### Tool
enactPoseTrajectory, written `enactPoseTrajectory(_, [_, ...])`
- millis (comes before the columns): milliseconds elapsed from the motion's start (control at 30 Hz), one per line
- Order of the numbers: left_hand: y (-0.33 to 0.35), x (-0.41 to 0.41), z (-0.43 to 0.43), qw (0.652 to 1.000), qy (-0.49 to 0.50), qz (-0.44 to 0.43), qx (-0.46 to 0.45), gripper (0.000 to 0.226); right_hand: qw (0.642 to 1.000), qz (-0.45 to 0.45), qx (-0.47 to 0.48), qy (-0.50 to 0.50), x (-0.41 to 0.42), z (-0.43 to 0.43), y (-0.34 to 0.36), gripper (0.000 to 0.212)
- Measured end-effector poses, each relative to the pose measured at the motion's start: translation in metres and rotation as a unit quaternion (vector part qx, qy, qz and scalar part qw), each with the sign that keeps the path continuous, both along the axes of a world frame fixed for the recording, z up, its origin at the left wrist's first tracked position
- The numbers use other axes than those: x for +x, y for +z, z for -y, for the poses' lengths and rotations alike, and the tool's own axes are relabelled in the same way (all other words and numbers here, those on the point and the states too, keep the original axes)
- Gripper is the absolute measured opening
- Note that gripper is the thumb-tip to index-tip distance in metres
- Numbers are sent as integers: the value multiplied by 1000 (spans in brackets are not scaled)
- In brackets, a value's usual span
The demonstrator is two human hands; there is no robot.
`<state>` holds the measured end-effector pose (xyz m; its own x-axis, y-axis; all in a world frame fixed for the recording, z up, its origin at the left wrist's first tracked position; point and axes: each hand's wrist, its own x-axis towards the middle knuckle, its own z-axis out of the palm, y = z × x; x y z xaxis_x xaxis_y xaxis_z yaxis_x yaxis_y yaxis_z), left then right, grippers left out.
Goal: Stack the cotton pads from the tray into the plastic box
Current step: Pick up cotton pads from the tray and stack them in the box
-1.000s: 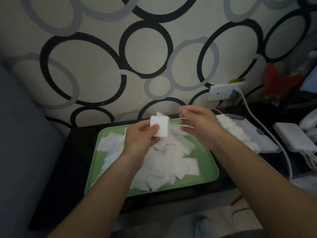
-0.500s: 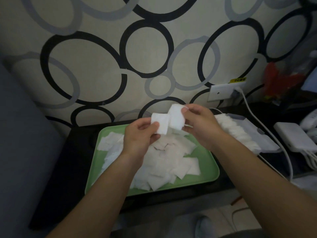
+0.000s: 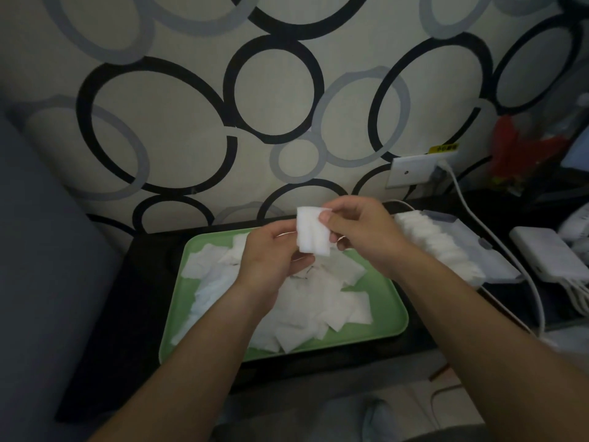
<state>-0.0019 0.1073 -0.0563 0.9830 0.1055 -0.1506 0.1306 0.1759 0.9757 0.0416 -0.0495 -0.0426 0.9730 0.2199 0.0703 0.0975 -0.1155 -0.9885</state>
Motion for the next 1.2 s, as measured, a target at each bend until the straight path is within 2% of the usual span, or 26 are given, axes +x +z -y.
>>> enactPoseTrajectory(233, [1,1,1,1000,5,-4,-18,19,994,61,-86,-27,6,0,-9,10])
enactPoseTrajectory(400, [4,4,5,997,20,-45,-59,24,977,115,-173,-49,9,-1,-12,7])
enactPoseTrajectory(500, [1,6,7,1000,20,-4,-23,21,970,129,-198,-50,10,-1,-8,9])
enactPoseTrajectory(600, [-2,16,2,997,76,-7,7,13,976,78,-148,-141,29,14,0,13])
enactPoseTrajectory(667, [-3,23,-5,994,104,-18,2,19,975,23,-148,-163,45,26,-1,15])
enactPoseTrajectory(767, [-9,32,-9,991,128,-27,-7,28,955,13,-288,-70,66,30,-21,18])
enactPoseTrajectory(833, [-10,36,-8,990,135,-30,-15,27,919,31,-392,-12,75,23,-35,28])
enactPoseTrajectory(933, [-10,40,-4,990,133,-30,-26,25,873,38,-484,31,85,10,-42,47])
enactPoseTrajectory(1033, [-10,41,1,991,130,-26,-25,25,847,22,-527,64,88,1,-44,63])
enactPoseTrajectory(1200, [-11,41,0,992,124,-19,-21,17,827,18,-556,79,86,-2,-47,70])
